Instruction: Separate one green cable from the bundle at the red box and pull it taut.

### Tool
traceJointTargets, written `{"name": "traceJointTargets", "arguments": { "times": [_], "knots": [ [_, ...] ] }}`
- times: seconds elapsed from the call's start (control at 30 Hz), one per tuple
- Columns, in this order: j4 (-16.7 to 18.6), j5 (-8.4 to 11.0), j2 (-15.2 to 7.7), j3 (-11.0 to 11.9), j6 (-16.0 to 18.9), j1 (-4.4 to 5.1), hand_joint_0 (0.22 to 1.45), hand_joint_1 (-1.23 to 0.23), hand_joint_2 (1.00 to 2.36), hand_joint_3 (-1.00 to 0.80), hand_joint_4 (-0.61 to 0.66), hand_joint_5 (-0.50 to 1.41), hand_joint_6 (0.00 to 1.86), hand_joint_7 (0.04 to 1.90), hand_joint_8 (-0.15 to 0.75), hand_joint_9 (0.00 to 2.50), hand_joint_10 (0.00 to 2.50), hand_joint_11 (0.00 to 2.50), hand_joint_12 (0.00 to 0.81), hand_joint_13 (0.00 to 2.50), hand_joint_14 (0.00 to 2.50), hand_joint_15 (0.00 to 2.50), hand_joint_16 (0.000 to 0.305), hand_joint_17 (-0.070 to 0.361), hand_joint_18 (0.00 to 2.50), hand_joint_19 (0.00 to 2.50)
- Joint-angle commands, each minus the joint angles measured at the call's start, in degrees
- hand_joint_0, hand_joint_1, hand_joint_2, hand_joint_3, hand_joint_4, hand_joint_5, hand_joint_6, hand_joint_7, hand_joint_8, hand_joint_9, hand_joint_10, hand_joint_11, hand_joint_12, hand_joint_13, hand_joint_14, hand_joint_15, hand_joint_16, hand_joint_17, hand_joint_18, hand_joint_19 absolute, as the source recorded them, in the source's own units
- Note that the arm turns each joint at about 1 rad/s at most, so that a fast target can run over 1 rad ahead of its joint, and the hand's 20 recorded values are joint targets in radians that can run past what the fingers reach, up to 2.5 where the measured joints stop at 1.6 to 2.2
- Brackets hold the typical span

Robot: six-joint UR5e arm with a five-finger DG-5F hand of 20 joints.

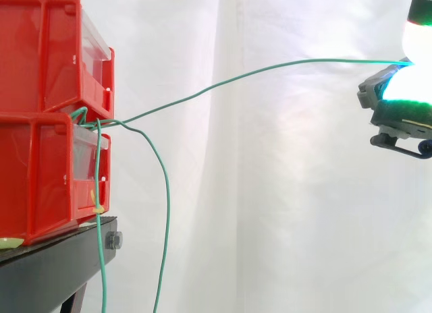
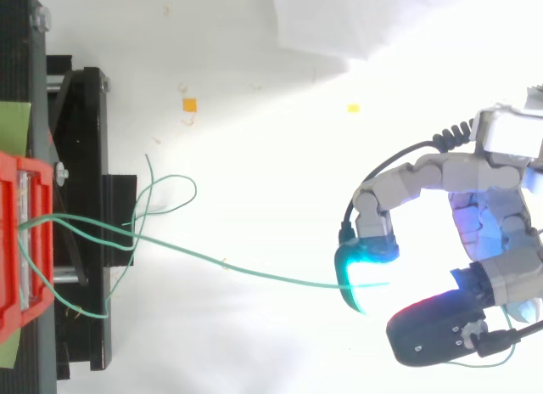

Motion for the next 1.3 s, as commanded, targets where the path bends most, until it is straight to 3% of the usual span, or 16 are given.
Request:
{"name": "traceJointTargets", "arguments": {
  "times": [0.0, 1.27],
  "knots": [
    [0.0, 0.00, 0.0, 0.0, 0.0, -0.01, 0.73, -0.75, 1.01, -0.08, -0.04, 0.16, 0.50, 1.32, 0.211, 2.20, 0.02, 0.67, 0.410, 1.70, 0.02, 0.77, 0.046, 0.103, 1.22, 0.87],
    [0.0, 0.00, 0.0, 0.0, 0.0, -0.09, 0.73, -0.74, 1.01, -0.07, -0.04, 0.16, 0.50, 1.33, 0.221, 2.19, 0.03, 0.68, 0.414, 1.70, 0.02, 0.77, 0.046, 0.103, 1.24, 0.88]
  ]
}}
